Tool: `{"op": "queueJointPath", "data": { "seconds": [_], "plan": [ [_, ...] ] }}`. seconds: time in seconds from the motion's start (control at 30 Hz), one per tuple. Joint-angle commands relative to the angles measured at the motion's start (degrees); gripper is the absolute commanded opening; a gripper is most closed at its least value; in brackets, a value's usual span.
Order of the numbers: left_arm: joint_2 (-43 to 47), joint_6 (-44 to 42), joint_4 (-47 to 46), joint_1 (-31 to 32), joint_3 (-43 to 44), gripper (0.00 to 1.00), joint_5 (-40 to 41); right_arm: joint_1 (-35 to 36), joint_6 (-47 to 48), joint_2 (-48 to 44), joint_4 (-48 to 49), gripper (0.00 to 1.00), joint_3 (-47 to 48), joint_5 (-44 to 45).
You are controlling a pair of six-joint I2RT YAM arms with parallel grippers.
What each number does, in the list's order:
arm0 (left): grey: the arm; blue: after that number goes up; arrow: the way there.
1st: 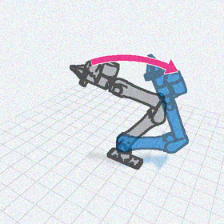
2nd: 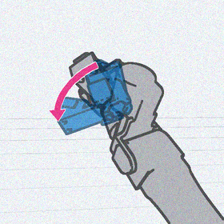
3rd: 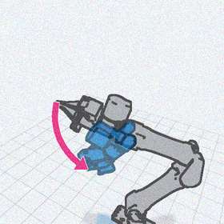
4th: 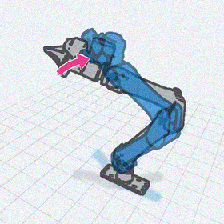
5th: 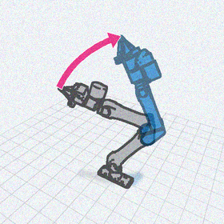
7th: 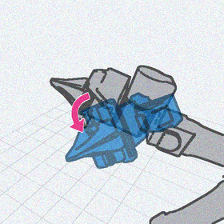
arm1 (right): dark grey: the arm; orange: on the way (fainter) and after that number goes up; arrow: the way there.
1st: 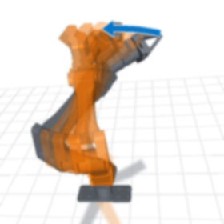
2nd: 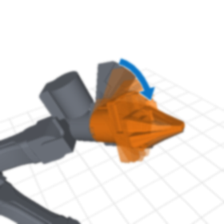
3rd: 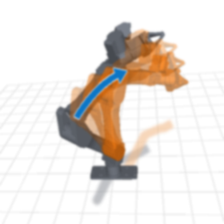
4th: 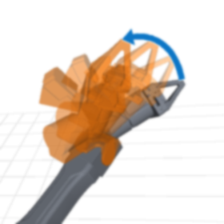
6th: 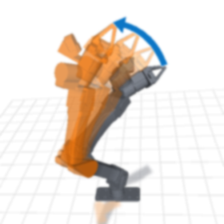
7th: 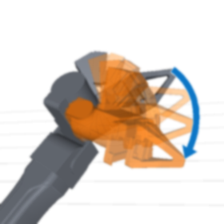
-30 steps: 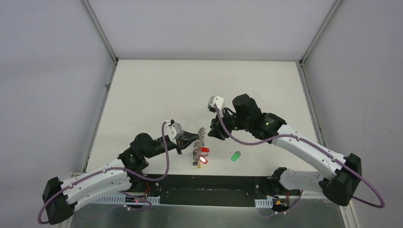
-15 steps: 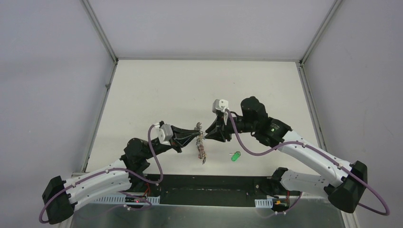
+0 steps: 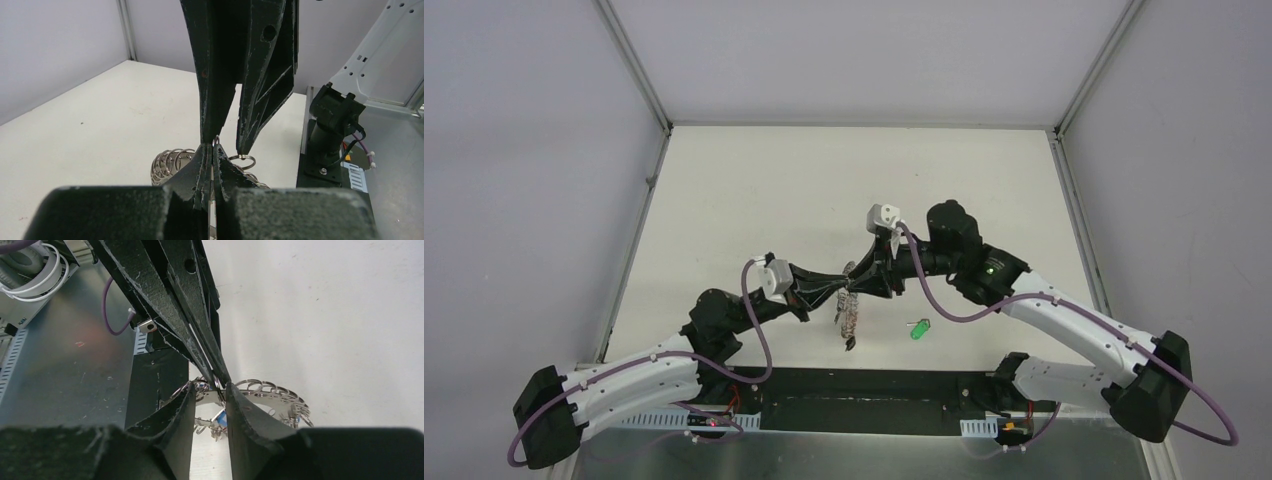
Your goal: Put the keys on the keyring
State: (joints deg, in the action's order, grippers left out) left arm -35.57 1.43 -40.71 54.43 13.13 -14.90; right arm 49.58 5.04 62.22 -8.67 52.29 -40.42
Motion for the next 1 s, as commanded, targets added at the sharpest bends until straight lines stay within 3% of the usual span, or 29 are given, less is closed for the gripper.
{"op": "queueJointPath", "data": {
  "seconds": [0.0,0.1,0.17,0.23,0.37,0.47,0.67,0.97],
  "plan": [
    [-0.68,1.49,-5.99,0.48,0.71,0.00,0.39,1.08,-2.61,2.34,3.39,0.27,2.35,-2.04],
    [-0.57,1.48,-5.94,0.47,0.68,0.00,0.68,1.23,-2.42,2.57,3.12,0.10,2.29,-1.12],
    [-0.05,1.42,-5.40,0.45,0.50,0.00,1.25,1.26,-1.60,2.07,1.81,0.08,2.32,0.79],
    [0.62,1.47,-4.04,0.43,0.25,0.00,2.07,1.24,-1.07,1.10,0.20,0.15,2.22,3.96],
    [1.07,2.32,-2.71,0.43,-0.53,0.00,4.14,1.09,-0.88,-1.80,-1.73,0.50,0.87,10.49],
    [0.22,2.36,0.24,0.50,0.60,0.00,4.70,0.83,-1.64,-4.17,-2.55,0.70,-0.70,14.98],
    [-6.07,2.83,2.29,0.45,3.98,0.00,7.30,0.19,-3.68,-8.04,-5.56,0.76,-2.90,22.05],
    [-21.01,2.55,-7.09,0.46,9.97,0.00,8.73,-0.35,-7.62,-11.68,-7.47,0.82,-5.34,27.90]
  ]
}}
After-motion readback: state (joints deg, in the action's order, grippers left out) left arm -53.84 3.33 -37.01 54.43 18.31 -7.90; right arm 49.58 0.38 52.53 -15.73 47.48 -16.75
